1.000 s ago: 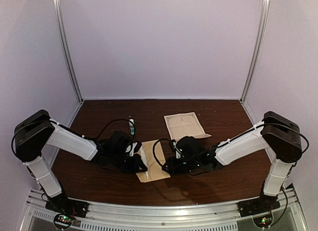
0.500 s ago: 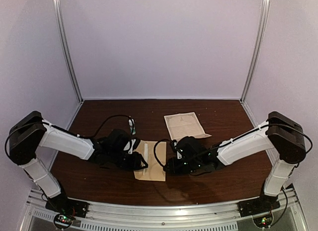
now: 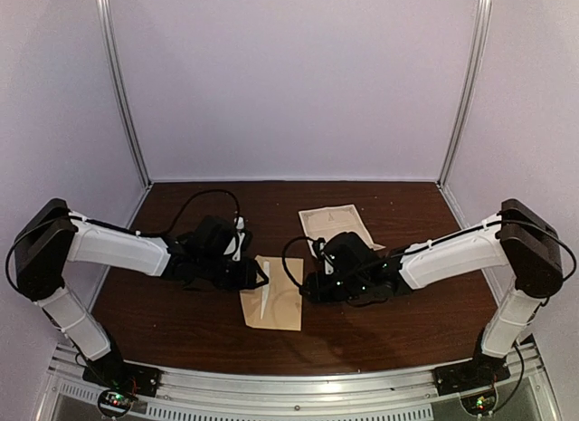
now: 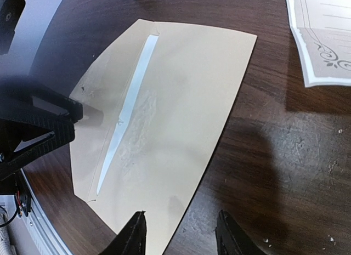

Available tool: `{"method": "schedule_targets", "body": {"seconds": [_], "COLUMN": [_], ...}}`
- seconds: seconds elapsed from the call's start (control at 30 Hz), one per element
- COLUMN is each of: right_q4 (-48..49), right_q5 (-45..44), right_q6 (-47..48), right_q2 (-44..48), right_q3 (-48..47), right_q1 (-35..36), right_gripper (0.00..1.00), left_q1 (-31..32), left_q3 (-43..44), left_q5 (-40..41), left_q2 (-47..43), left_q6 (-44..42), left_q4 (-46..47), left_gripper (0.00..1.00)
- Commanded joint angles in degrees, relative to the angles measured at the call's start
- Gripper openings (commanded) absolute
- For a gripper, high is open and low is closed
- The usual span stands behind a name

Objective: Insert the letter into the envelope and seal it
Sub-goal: Place the letter in the envelope.

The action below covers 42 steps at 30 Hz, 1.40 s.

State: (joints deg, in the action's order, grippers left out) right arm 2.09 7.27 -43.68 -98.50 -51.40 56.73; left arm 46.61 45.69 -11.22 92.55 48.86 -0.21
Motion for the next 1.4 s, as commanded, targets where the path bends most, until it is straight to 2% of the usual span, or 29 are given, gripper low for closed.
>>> {"method": "schedule_targets", "body": {"seconds": [0.0,0.17,0.57,1.37], "right_q4": [0.85,1.32,2.14,3.19], "right_q5": [0.09,0.57,2.98,5.29], "right_q6": [1.30,1.99,2.55,2.20], "right_q2": [-2.58,-4.64,-9.40,-13.45], "right_q3": [-2.39,-3.97,-7.16,-8.54], "right_q1": [-1.23,-2.59,-3.99,-4.18], "right_gripper": [0.44,0.44,0.42,0.32], "left_q1": [-0.73,-1.44,-3.31,-3.54], "left_q3": [4.22,6.32,6.09,3.09], "left_q5": [1.66,1.10,-1.23,-5.25], "left_q2": [2.69,5.78,10.17,13.27], "left_q6": [-2.32,-3.15,-3.07,-1.69], "left_q4": [0.47,-1.13,2.00,7.04], "left_gripper": [0.39,0.38,0.34,0.25]}}
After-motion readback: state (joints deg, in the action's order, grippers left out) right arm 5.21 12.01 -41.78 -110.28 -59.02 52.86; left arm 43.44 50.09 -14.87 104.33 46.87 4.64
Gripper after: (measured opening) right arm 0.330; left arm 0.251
